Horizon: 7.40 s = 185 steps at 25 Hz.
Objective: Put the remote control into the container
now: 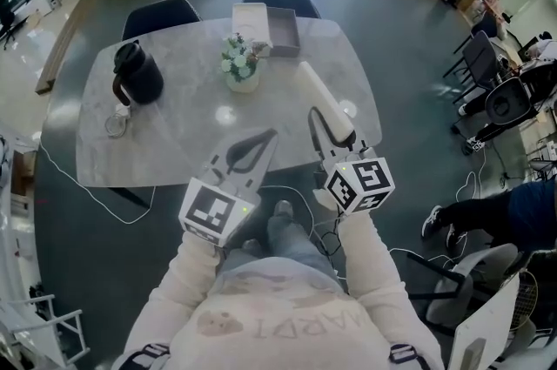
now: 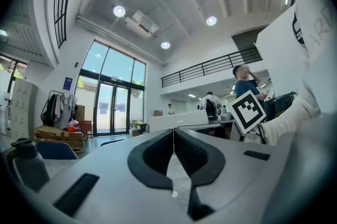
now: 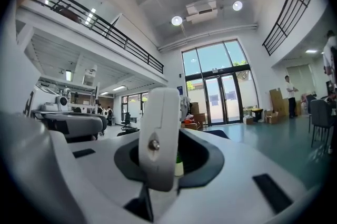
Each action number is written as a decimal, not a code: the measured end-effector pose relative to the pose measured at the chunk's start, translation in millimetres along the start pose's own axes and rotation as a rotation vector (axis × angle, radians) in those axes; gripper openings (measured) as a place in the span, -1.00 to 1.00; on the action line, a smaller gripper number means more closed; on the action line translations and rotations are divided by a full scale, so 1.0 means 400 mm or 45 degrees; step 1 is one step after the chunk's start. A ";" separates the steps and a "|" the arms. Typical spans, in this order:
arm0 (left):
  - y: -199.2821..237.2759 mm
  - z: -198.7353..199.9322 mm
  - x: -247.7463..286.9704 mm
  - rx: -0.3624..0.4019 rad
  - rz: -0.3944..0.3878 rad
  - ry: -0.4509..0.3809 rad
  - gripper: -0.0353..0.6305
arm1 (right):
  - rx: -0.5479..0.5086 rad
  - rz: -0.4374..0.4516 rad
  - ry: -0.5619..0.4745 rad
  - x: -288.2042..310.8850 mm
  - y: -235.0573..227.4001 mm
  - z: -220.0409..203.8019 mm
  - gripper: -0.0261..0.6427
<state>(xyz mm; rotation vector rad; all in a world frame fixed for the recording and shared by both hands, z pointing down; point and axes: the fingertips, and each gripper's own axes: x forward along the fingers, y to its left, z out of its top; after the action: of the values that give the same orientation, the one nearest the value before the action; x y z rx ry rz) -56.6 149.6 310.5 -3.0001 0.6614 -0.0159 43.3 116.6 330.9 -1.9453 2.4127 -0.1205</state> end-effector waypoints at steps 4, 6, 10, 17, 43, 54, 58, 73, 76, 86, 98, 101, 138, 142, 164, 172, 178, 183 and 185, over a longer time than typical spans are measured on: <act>0.046 -0.005 0.045 -0.027 0.009 -0.003 -0.86 | -0.011 -0.004 0.017 0.078 -0.057 -0.005 -0.64; 0.070 -0.005 0.071 -0.035 0.023 -0.004 -0.86 | -0.015 0.000 0.034 0.118 -0.091 -0.012 -0.64; 0.121 0.004 0.132 -0.038 0.049 -0.012 -0.86 | -0.031 0.020 0.067 0.209 -0.156 -0.021 -0.64; 0.203 0.007 0.254 -0.053 0.129 -0.005 -0.86 | -0.046 0.093 0.123 0.364 -0.261 -0.043 -0.64; 0.374 -0.044 0.482 -0.098 0.298 0.079 -0.86 | -0.087 0.158 0.455 0.746 -0.528 -0.258 -0.64; 0.442 -0.042 0.506 -0.101 0.244 0.103 -0.86 | -0.144 0.093 0.606 0.906 -0.589 -0.341 -0.65; 0.455 -0.050 0.510 -0.110 0.237 0.110 -0.86 | -0.196 0.081 0.654 0.960 -0.607 -0.365 -0.64; 0.525 -0.118 0.487 -0.143 0.245 0.179 -0.86 | -0.463 0.067 0.866 1.092 -0.646 -0.504 -0.65; 0.537 -0.128 0.485 -0.158 0.251 0.185 -0.85 | -0.549 0.057 0.899 1.110 -0.657 -0.527 -0.64; 0.568 -0.146 0.493 -0.093 0.215 0.194 -0.86 | -0.847 0.045 0.957 1.166 -0.669 -0.581 -0.64; 0.603 -0.174 0.498 -0.110 0.207 0.202 -0.85 | -1.508 0.089 1.033 1.214 -0.675 -0.626 -0.64; 0.612 -0.182 0.498 -0.112 0.207 0.204 -0.86 | -1.640 0.115 1.046 1.219 -0.671 -0.641 -0.64; 0.626 -0.194 0.501 -0.181 0.207 0.195 -0.86 | -1.562 0.348 1.242 1.184 -0.652 -0.675 -0.31; 0.625 -0.198 0.502 -0.187 0.206 0.200 -0.86 | -1.928 0.293 1.199 1.200 -0.661 -0.667 -0.50; 0.634 -0.205 0.498 -0.215 0.223 0.202 -0.86 | -1.761 0.310 1.259 1.183 -0.657 -0.687 -0.36; 0.633 -0.205 0.503 -0.219 0.218 0.199 -0.86 | -1.692 0.449 1.307 1.161 -0.652 -0.697 -0.24; 0.635 -0.209 0.501 -0.237 0.226 0.207 -0.86 | -1.806 0.503 1.356 1.152 -0.656 -0.701 -0.22; 0.637 -0.210 0.499 -0.240 0.229 0.209 -0.86 | -1.667 0.530 1.359 1.150 -0.642 -0.704 -0.21; 0.635 -0.210 0.500 -0.235 0.227 0.208 -0.86 | -1.694 0.552 1.364 1.147 -0.643 -0.705 -0.21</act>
<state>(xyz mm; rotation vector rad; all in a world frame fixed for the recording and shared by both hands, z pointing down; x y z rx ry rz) 16.1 -170.0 375.4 -3.1251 0.9972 -0.2028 173.5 -375.9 642.0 -1.6396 4.3287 0.9238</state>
